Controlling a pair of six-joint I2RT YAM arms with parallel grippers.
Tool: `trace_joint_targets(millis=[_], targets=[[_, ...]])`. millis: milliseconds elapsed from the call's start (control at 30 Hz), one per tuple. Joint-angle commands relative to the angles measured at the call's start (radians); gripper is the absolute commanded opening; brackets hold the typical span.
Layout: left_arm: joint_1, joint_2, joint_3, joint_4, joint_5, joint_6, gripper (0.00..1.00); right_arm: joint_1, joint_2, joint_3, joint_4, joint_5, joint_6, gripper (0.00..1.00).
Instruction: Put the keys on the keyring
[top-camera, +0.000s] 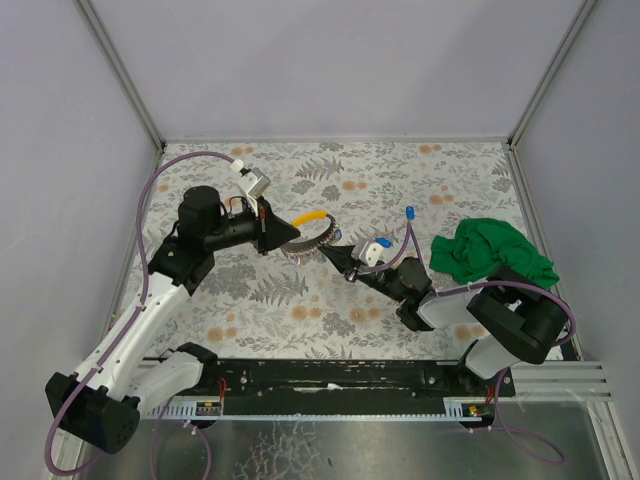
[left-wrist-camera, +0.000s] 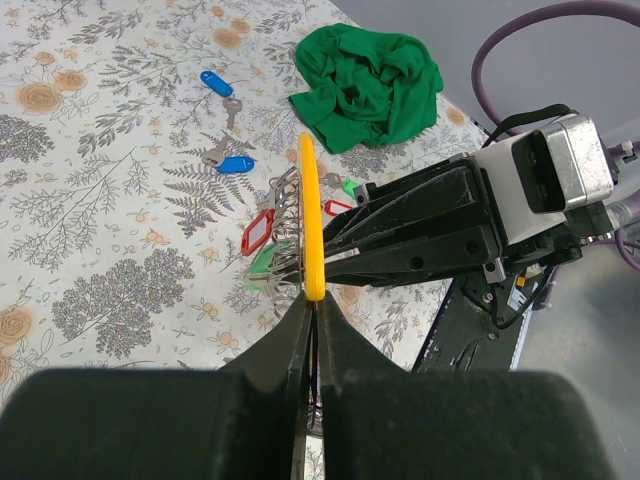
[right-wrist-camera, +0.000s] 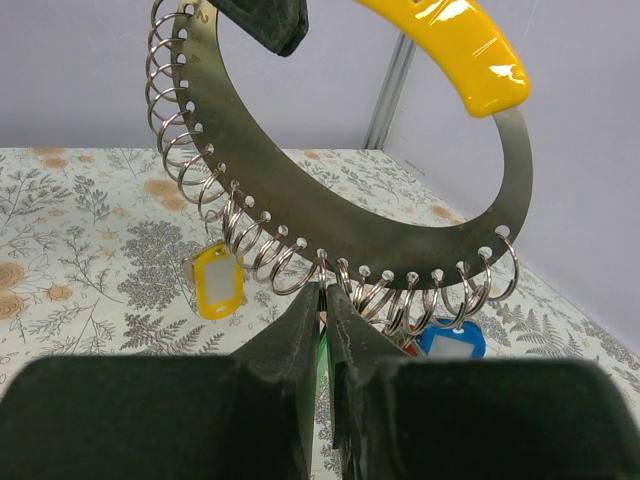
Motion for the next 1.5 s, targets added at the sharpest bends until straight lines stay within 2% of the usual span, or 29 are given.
trace_joint_targets(millis=[0,167,367,500,667,900,1100,1233,1300,1467], targets=[[0.003,-0.009,-0.002,0.083,0.024,-0.016,0.00,0.009,-0.025,0.013,0.073,-0.009,-0.016,0.13],[0.003,-0.008,-0.002,0.083,0.024,-0.017,0.00,0.009,-0.031,0.016,0.060,-0.009,-0.021,0.12],[0.003,-0.013,-0.019,0.110,-0.006,-0.071,0.00,0.010,-0.050,0.000,0.074,-0.011,-0.022,0.00],[0.003,-0.031,-0.062,0.156,-0.092,-0.176,0.00,0.009,-0.080,-0.023,0.088,-0.017,-0.033,0.00],[0.003,-0.071,-0.198,0.278,-0.207,-0.369,0.00,0.009,-0.128,-0.055,0.064,-0.026,-0.038,0.00],[0.003,-0.092,-0.331,0.404,-0.245,-0.548,0.00,0.010,-0.183,-0.083,-0.003,-0.019,-0.051,0.00],[0.003,-0.129,-0.350,0.318,-0.362,-0.555,0.00,0.009,-0.244,-0.084,-0.085,-0.035,-0.057,0.00],[0.004,-0.133,-0.391,0.326,-0.379,-0.600,0.00,0.009,-0.268,-0.082,-0.138,-0.037,-0.063,0.00],[0.003,-0.124,-0.415,0.369,-0.353,-0.627,0.02,0.009,-0.264,-0.079,-0.138,-0.037,-0.064,0.00],[0.003,-0.114,-0.460,0.427,-0.299,-0.679,0.18,0.009,-0.210,-0.062,-0.075,-0.044,-0.062,0.00]])
